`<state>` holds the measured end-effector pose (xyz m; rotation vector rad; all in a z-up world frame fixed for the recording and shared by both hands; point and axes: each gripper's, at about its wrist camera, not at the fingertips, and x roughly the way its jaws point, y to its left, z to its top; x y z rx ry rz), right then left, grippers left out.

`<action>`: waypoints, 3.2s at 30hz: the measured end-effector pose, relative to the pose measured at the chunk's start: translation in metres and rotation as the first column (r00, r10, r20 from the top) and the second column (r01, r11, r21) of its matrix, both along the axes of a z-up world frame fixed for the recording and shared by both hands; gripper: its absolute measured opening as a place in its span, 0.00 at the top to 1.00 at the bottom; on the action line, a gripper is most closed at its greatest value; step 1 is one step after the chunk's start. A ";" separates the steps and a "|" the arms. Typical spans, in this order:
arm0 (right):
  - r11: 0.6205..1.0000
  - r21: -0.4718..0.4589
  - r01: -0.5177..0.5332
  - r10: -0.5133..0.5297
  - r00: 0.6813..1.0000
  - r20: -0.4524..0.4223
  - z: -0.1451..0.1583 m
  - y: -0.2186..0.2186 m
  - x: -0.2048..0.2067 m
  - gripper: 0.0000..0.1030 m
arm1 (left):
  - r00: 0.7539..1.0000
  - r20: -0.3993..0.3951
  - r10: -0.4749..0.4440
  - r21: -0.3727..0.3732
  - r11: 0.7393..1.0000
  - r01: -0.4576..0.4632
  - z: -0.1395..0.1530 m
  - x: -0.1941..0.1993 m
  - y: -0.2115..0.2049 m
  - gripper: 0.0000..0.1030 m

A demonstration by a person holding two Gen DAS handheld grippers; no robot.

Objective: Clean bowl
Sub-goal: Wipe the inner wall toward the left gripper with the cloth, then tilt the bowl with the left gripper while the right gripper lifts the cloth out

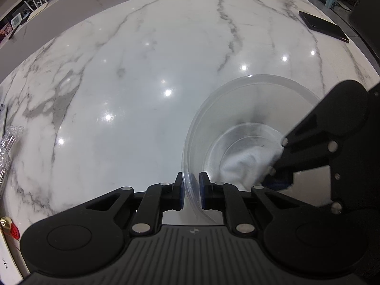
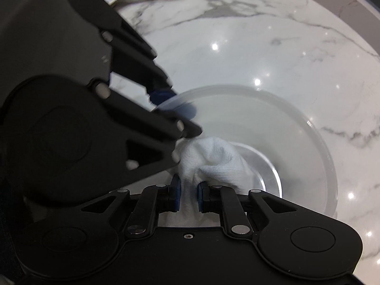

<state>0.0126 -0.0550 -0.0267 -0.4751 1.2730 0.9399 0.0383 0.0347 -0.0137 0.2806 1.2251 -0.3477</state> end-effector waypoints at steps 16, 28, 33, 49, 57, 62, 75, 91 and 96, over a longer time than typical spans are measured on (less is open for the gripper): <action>0.985 -0.171 0.025 -0.012 0.997 0.073 -0.001 -0.005 -0.006 0.89 | 1.000 0.007 -0.005 0.014 1.000 0.005 0.000 -0.003 -0.003 0.89; 0.970 -0.205 0.133 -0.094 0.977 0.190 -0.003 -0.012 -0.001 0.89 | 1.000 0.006 -0.026 0.026 0.999 0.025 -0.001 -0.005 -0.006 0.86; 0.971 -0.171 0.166 -0.129 0.970 0.204 -0.002 -0.012 -0.001 0.89 | 1.000 0.011 -0.014 0.024 1.000 0.014 0.000 -0.005 -0.006 0.86; 0.953 0.087 0.291 -0.303 0.931 0.203 0.067 -0.057 -0.014 0.89 | 0.990 0.089 0.106 0.054 0.992 -0.111 0.001 0.013 0.005 0.86; 0.918 0.196 0.345 -0.385 0.895 0.224 0.095 -0.092 -0.030 0.89 | 0.968 0.215 0.132 0.042 0.989 -0.144 0.027 0.009 0.007 0.57; 0.912 0.206 0.355 -0.399 0.885 0.239 0.098 -0.106 -0.041 0.89 | 0.967 0.246 0.070 0.031 0.996 -0.080 0.041 -0.009 0.002 0.60; 0.891 0.222 0.397 -0.442 0.870 0.218 0.097 -0.126 -0.056 0.89 | 0.955 0.214 -0.205 -0.071 0.972 0.224 0.046 -0.060 -0.043 0.62; 0.887 0.220 0.406 -0.451 0.864 0.223 0.091 -0.125 -0.047 0.89 | 0.936 0.180 -0.302 -0.193 0.922 0.334 0.054 -0.070 -0.047 0.64; 0.886 0.220 0.408 -0.453 0.863 0.225 0.093 -0.129 -0.050 0.89 | 0.934 0.131 -0.331 -0.083 0.936 0.343 0.031 -0.074 -0.064 0.89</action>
